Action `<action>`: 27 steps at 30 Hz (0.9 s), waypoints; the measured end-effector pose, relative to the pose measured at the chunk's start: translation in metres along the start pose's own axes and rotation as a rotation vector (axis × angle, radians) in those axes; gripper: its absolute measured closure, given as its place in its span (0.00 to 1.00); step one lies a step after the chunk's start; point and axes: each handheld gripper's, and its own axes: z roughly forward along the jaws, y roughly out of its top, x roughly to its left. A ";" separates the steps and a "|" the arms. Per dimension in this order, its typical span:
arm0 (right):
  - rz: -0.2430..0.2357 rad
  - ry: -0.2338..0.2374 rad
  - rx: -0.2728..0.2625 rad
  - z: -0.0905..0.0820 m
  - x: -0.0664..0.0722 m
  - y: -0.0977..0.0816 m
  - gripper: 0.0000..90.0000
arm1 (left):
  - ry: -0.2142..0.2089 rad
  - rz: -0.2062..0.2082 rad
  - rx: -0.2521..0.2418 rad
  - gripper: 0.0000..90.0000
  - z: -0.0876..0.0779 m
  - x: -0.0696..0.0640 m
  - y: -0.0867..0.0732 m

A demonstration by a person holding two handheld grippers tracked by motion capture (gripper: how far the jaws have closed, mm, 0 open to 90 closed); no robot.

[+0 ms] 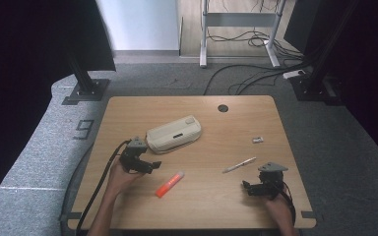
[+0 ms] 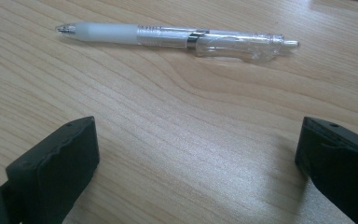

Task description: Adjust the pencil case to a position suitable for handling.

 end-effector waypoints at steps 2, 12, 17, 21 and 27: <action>0.000 0.000 0.000 0.000 0.000 0.000 0.00 | 0.002 0.007 0.003 0.09 0.000 0.001 0.005; 0.000 0.000 0.000 0.000 0.000 0.000 0.00 | -0.003 0.019 0.026 0.11 0.008 0.004 0.025; 0.001 0.000 -0.001 0.000 0.000 0.000 0.00 | -0.025 0.011 0.025 0.11 0.011 0.009 0.035; 0.001 0.000 0.000 0.000 0.000 0.000 0.00 | -0.036 -0.015 0.016 0.12 0.014 0.016 0.041; 0.001 0.000 0.000 0.000 0.000 0.000 0.00 | -0.041 -0.024 0.017 0.15 0.020 0.023 0.049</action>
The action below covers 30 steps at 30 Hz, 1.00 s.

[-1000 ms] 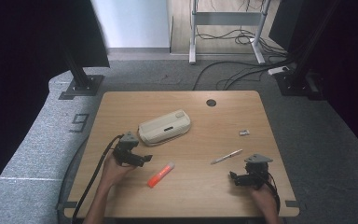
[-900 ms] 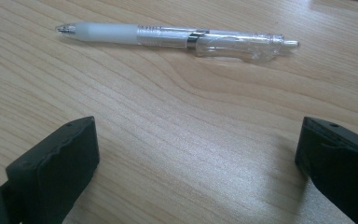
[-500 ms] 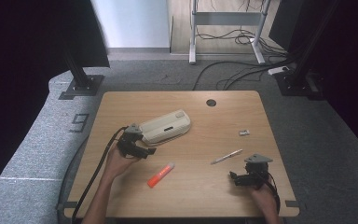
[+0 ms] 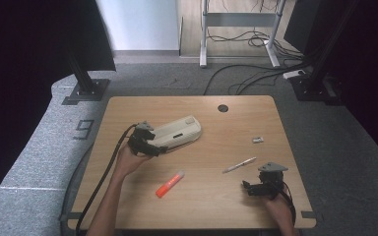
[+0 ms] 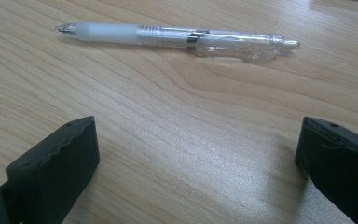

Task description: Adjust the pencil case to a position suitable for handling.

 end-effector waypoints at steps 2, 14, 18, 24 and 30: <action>0.000 0.000 0.000 0.000 0.000 0.000 0.00 | 0.029 0.023 0.035 0.15 0.004 0.001 0.003; 0.000 0.000 0.000 0.000 0.000 0.000 0.00 | 0.010 0.035 0.079 0.17 0.027 0.010 0.021; 0.000 0.000 0.000 0.000 0.000 0.000 0.00 | -0.015 0.007 0.062 0.20 0.037 0.016 0.021; 0.000 0.000 0.000 0.000 0.000 0.000 0.00 | 0.022 0.021 0.127 0.23 0.053 0.022 0.011; 0.000 0.000 0.000 0.000 0.000 0.000 0.00 | 0.043 0.045 0.122 0.30 0.053 0.017 0.004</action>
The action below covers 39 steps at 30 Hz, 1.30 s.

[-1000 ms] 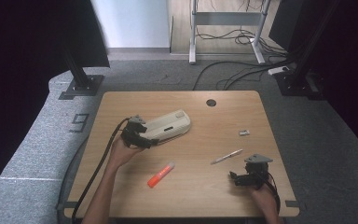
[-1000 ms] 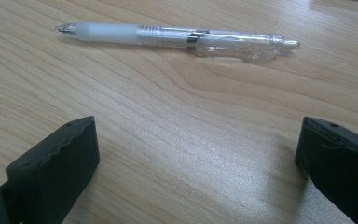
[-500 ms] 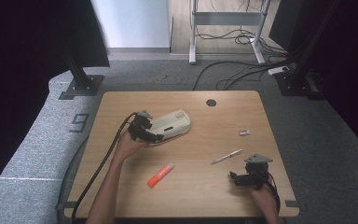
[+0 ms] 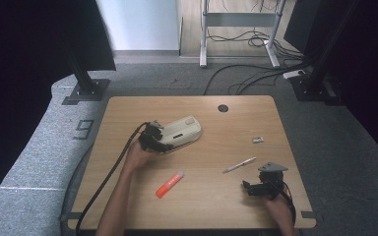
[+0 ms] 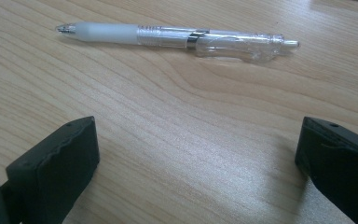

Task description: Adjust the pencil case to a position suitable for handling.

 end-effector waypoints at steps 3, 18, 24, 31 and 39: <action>0.000 0.000 0.000 0.000 0.000 0.000 0.00 | 0.015 -0.004 -0.003 0.34 -0.001 -0.004 -0.005; 0.000 0.000 0.000 0.000 0.000 0.000 0.00 | 0.037 0.006 -0.029 0.48 -0.013 -0.030 -0.030; 0.000 0.000 0.000 0.000 0.000 0.000 0.00 | 0.063 0.004 -0.037 0.50 -0.020 -0.044 -0.043; 0.000 0.000 0.000 0.000 0.000 0.000 0.00 | 0.067 0.006 -0.038 0.55 -0.027 -0.052 -0.053; 0.000 0.000 0.000 0.000 0.000 0.000 0.00 | 0.083 0.028 -0.061 0.67 -0.034 -0.055 -0.057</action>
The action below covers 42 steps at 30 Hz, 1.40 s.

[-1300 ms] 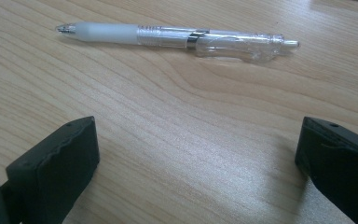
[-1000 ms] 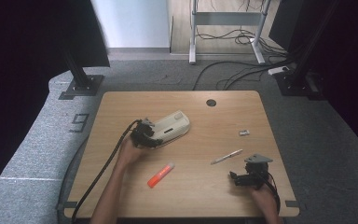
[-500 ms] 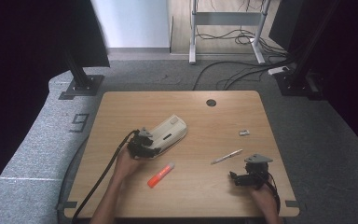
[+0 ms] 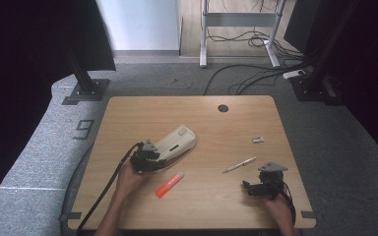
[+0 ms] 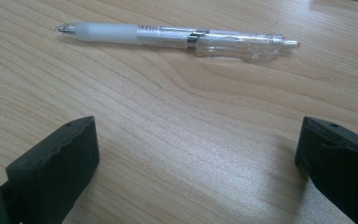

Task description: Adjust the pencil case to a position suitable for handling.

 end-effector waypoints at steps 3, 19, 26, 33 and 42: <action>0.000 0.000 0.000 0.000 0.000 0.000 0.00 | 0.005 0.003 -0.007 0.75 -0.004 0.000 0.001; 0.000 0.000 0.001 0.000 0.000 0.000 0.00 | -0.098 -0.075 -0.080 0.85 -0.028 0.013 0.000; 0.001 0.000 0.000 0.000 0.000 0.000 0.00 | -0.118 -0.101 -0.122 0.85 -0.034 0.017 -0.002; 0.001 0.000 0.000 0.000 0.000 0.000 0.00 | -0.125 -0.134 -0.167 0.85 -0.040 0.021 -0.005; 0.000 0.001 0.001 0.000 0.000 0.000 0.00 | -0.146 -0.149 -0.184 0.85 -0.042 0.025 -0.007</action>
